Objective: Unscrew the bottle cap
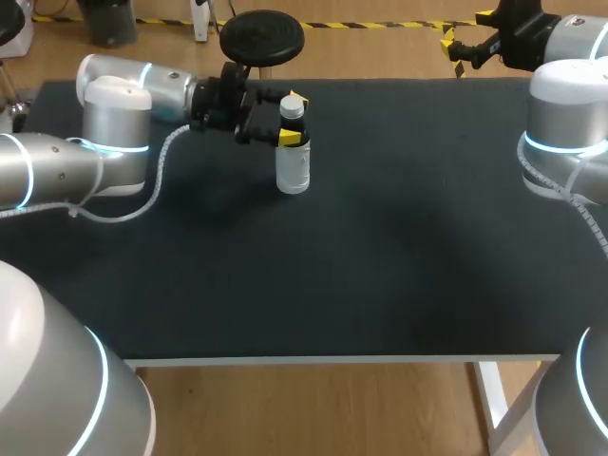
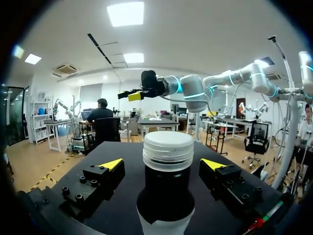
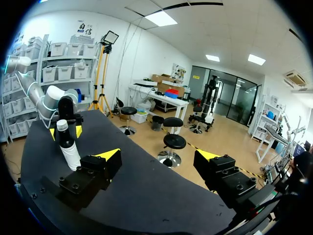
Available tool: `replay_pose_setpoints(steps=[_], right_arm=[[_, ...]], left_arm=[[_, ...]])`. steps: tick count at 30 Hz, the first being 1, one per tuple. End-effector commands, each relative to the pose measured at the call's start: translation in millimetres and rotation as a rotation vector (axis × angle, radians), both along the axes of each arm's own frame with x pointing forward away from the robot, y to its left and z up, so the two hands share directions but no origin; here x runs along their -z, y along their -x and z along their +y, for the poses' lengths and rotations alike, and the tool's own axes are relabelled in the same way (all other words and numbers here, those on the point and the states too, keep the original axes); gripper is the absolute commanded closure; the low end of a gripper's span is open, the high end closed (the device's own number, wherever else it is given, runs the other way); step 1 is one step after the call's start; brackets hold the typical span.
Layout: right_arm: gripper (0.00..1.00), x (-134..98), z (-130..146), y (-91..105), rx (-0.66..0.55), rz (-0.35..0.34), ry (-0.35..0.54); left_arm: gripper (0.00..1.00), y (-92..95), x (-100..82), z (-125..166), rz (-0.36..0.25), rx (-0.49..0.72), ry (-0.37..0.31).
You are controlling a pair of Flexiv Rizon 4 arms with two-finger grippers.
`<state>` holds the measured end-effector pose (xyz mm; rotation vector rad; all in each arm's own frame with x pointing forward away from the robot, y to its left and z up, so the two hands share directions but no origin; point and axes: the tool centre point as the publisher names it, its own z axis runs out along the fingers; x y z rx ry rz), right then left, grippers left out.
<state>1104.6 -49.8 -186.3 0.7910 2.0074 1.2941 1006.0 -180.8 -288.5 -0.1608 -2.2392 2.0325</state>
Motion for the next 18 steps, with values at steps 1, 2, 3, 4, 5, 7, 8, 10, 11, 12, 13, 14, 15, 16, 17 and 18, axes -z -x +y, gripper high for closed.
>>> replay_pose_setpoints(steps=[1, 2, 3, 4, 5, 7, 8, 10, 11, 12, 13, 14, 15, 16, 17, 18], right_arm=[[0.00, -0.4, -0.2, 0.1, 0.000, 0.001, 0.001], [0.00, -0.4, -0.2, 0.1, 0.000, 0.001, 0.001], [0.00, -0.4, -0.2, 0.1, 0.000, 0.001, 0.001], [0.00, -0.4, -0.2, 0.1, 0.000, 0.001, 0.001], [0.00, -0.4, -0.2, 0.1, 0.000, 0.001, 0.001], [0.00, -0.4, -0.2, 0.1, 0.000, 0.001, 0.001], [0.00, -0.4, -0.2, 0.1, 0.000, 0.001, 0.001], [0.00, -0.4, -0.2, 0.1, 0.000, 0.001, 0.001], [0.00, -0.4, -0.2, 0.1, 0.000, 0.001, 0.001], [0.00, -0.4, -0.2, 0.1, 0.000, 0.001, 0.001], [0.00, -0.4, -0.2, 0.1, 0.000, 0.001, 0.001], [0.00, -0.4, -0.2, 0.1, 0.000, 0.001, 0.001], [0.00, -0.4, -0.2, 0.1, 0.000, 0.001, 0.001], [0.00, -0.4, -0.2, 0.1, 0.000, 0.001, 0.001], [0.00, -0.4, -0.2, 0.1, 0.000, 0.001, 0.001], [0.00, -0.4, -0.2, 0.1, 0.000, 0.001, 0.001]], left_arm=[[0.00, -1.7, 2.1, 1.4, -0.001, 0.004, 0.001], [0.00, -1.6, 2.3, 2.1, -0.001, 0.003, 0.002], [0.00, -1.5, 2.4, 2.8, 0.000, 0.002, 0.002], [0.00, -1.3, 2.4, 3.6, -0.001, 0.001, 0.003], [0.00, -0.9, 2.2, 4.7, -0.002, 0.000, 0.005], [0.00, -0.6, 1.7, 6.4, -0.004, -0.004, 0.006], [0.00, -0.6, 1.5, 6.8, -0.005, -0.005, 0.007], [0.00, -0.7, 1.2, 7.0, -0.008, -0.004, 0.010], [0.00, -0.8, 1.2, 7.0, -0.008, -0.003, 0.010], [0.09, -1.0, 1.0, 6.7, -0.008, -0.002, 0.011], [0.15, -1.3, 1.0, 6.1, -0.008, 0.001, 0.013], [0.17, -1.5, 1.0, 5.4, -0.009, 0.003, 0.013], [0.18, -1.6, 1.1, 4.8, -0.009, 0.005, 0.014], [0.22, -1.7, 1.2, 4.3, -0.009, 0.007, 0.014], [0.27, -1.7, 1.3, 4.0, -0.009, 0.010, 0.015], [0.29, -1.7, 1.3, 3.8, -0.009, 0.011, 0.016]])
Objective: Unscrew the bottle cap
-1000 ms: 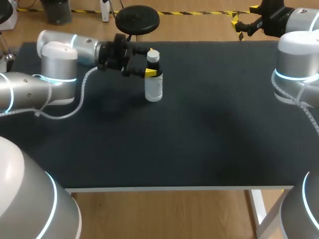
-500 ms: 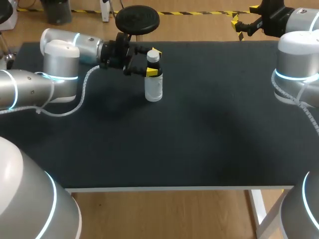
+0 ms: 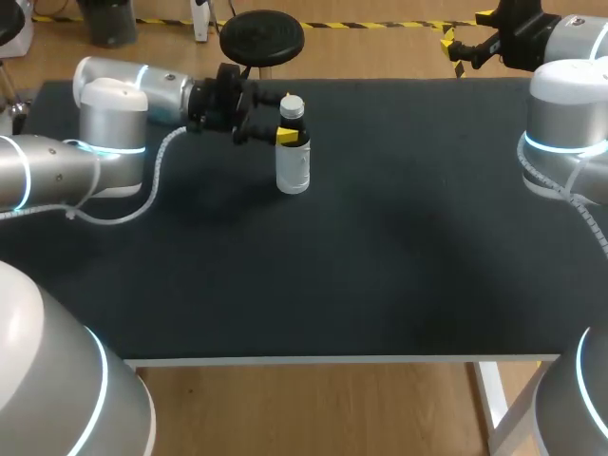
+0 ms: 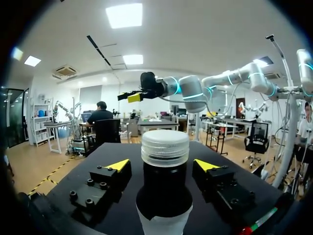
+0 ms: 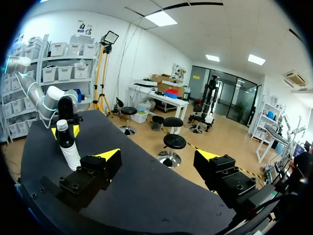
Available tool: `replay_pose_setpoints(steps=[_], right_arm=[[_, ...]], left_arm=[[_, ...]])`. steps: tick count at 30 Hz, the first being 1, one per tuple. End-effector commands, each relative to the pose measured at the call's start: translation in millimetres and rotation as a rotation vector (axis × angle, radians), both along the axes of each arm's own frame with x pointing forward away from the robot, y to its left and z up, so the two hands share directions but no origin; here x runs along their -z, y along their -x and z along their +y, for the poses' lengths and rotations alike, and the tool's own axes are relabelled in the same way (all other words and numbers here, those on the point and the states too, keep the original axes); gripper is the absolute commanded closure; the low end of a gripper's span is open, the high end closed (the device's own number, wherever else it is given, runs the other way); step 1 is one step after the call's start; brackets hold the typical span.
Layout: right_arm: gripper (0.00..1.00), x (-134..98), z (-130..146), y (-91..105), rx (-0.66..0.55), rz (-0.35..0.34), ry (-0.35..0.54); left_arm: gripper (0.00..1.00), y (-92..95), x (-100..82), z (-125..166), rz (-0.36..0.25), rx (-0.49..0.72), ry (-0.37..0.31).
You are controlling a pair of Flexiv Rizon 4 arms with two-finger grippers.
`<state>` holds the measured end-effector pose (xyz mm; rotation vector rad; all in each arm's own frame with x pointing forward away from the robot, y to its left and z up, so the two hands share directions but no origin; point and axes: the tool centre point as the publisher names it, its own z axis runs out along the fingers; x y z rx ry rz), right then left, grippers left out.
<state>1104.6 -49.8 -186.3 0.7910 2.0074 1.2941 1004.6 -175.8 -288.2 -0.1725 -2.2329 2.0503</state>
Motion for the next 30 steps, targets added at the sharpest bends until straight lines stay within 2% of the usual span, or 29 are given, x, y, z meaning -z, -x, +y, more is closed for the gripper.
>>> replay_pose_setpoints(steps=[1, 3, 4, 5, 6, 7, 11, 12, 13, 30], right_arm=[[0.00, -0.4, -0.1, 0.1, 0.000, 0.001, 0.001], [0.00, -0.4, -0.1, 0.1, 0.000, 0.001, 0.001], [0.00, -0.4, -0.1, 0.1, 0.000, 0.001, 0.001], [0.00, -0.4, -0.1, 0.1, 0.000, 0.001, 0.001], [0.00, -0.4, -0.1, 0.1, 0.000, 0.001, 0.001], [0.00, -0.4, -0.1, 0.1, 0.000, 0.001, 0.001], [0.00, -0.4, -0.1, 0.1, 0.000, 0.001, 0.001], [0.00, -0.4, -0.1, 0.1, 0.000, 0.001, 0.001], [0.00, -0.4, -0.1, 0.1, 0.000, 0.001, 0.001], [0.00, -0.4, -0.1, 0.1, 0.000, 0.001, 0.001]], left_arm=[[0.30, -3.1, 1.6, -1.3, 0.000, 0.013, 0.004], [0.31, -3.1, 1.5, -1.5, 0.000, 0.014, 0.005], [0.39, -3.1, 1.5, -1.5, -0.001, 0.015, 0.005], [0.52, -3.1, 1.4, -1.6, -0.002, 0.015, 0.005], [0.56, -3.1, 1.4, -1.6, -0.003, 0.016, 0.005], [0.65, -3.1, 1.3, -1.7, -0.001, 0.016, 0.003], [0.82, -3.2, 1.1, -1.9, -0.001, 0.017, 0.002], [0.94, -3.2, 1.1, -1.9, -0.003, 0.017, 0.002], [1.00, -3.1, 0.8, -2.0, -0.004, 0.018, 0.001], [1.00, 1.4, -3.1, -3.0, -0.041, 0.036, 0.000]])
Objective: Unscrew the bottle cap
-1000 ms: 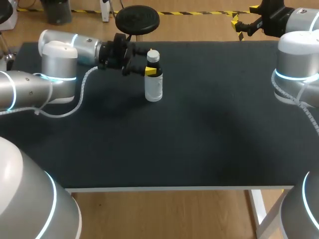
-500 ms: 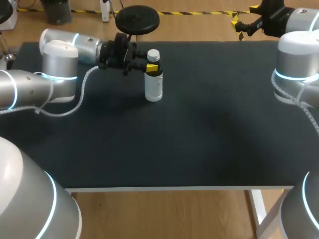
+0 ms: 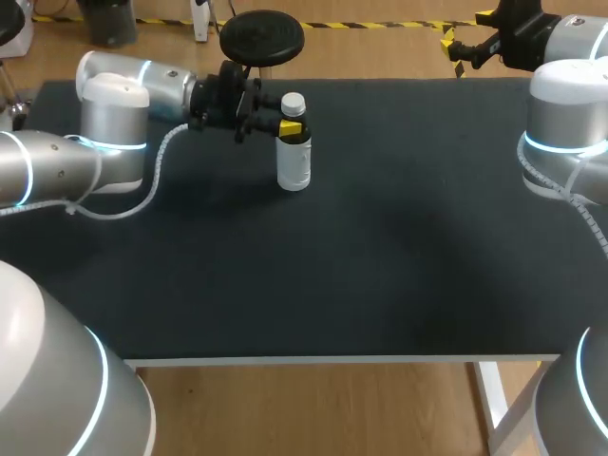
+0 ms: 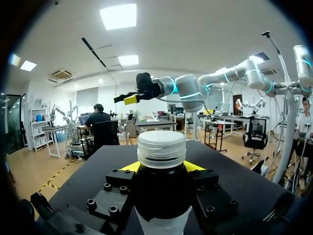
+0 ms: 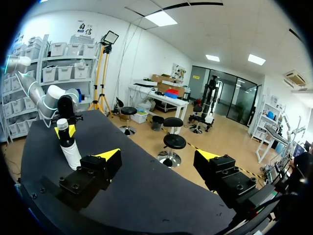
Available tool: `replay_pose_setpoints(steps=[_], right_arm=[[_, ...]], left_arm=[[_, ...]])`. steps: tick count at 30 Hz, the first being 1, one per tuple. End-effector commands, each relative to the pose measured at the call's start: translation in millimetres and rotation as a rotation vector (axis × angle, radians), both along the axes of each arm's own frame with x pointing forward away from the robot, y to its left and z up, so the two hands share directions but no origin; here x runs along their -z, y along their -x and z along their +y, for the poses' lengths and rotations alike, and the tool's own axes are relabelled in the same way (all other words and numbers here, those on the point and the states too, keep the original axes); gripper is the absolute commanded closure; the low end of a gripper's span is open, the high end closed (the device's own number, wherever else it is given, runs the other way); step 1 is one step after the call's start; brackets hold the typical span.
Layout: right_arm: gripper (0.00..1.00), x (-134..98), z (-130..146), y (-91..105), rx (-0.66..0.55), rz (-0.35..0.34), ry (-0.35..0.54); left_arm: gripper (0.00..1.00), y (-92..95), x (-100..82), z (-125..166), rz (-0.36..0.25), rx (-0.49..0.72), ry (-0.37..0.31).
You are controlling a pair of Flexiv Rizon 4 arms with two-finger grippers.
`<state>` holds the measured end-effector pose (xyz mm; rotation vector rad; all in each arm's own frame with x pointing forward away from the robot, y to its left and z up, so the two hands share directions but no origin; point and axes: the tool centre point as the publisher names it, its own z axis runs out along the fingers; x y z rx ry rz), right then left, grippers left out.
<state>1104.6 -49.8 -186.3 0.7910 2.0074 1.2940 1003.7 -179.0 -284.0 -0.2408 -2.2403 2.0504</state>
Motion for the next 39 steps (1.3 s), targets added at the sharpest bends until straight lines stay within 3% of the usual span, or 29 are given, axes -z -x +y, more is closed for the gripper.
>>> replay_pose_setpoints(steps=[1, 39], right_arm=[[0.00, -0.4, -0.1, 0.1, 0.000, 0.001, 0.001], [0.00, -0.4, -0.1, 0.1, 0.000, 0.001, 0.001]], left_arm=[[1.00, 0.7, 1.4, 0.0, -0.003, 0.011, 0.001], [1.00, 0.8, 5.5, -0.1, 0.006, 0.015, 0.007]])
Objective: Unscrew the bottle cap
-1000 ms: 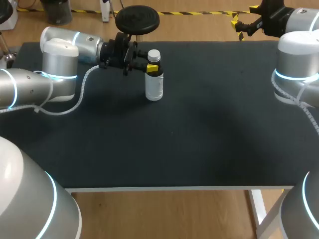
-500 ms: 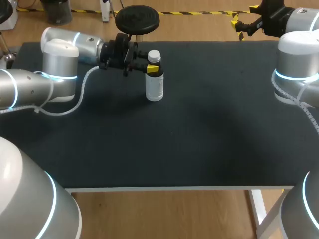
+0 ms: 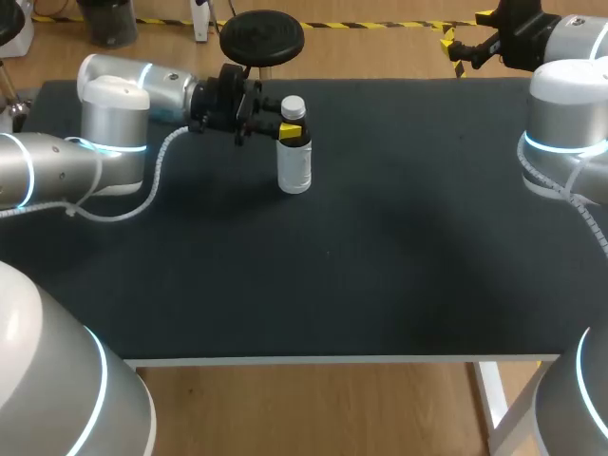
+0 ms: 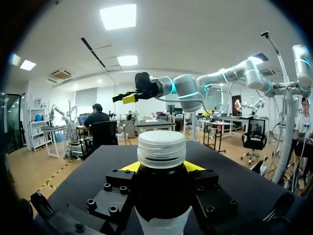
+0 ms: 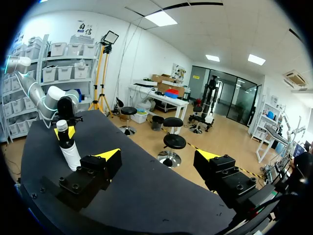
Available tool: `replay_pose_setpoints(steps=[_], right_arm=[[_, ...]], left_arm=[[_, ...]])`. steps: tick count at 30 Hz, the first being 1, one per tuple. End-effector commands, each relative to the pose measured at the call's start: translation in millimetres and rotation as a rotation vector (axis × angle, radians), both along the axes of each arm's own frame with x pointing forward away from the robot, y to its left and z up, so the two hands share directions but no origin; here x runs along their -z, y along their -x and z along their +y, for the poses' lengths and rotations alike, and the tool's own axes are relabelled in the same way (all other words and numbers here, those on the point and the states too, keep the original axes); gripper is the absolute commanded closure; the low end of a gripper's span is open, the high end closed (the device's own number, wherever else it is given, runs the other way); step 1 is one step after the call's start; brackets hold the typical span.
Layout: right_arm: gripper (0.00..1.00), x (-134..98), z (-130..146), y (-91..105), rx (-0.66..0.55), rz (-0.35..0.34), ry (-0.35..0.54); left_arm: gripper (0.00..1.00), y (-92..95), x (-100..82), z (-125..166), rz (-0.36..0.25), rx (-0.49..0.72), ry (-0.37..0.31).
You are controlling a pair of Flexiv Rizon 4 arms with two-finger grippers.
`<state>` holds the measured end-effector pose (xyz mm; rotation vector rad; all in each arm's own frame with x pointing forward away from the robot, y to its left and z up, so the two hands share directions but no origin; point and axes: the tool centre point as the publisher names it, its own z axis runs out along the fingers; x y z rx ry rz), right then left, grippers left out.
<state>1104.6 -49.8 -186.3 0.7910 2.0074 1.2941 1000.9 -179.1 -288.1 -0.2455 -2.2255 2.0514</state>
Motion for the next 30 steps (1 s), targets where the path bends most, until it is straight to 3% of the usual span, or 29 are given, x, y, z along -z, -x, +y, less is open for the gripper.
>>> replay_pose_setpoints(steps=[1, 24, 30], right_arm=[[0.00, 0, 0, 0.1, 0.000, 0.001, 0.001], [0.00, 0, 0, 0.1, 0.000, 0.001, 0.001], [0.00, 8, 18, 3.9, -0.303, 0.062, -0.039]], left_arm=[[1.00, -2.0, 1.4, 0, 0.001, 0.006, 0.001], [1.00, -2.0, 1.4, 0, 0.001, 0.006, 0.001], [1.00, -2.0, 1.4, 0, 0.001, 0.006, 0.001]])
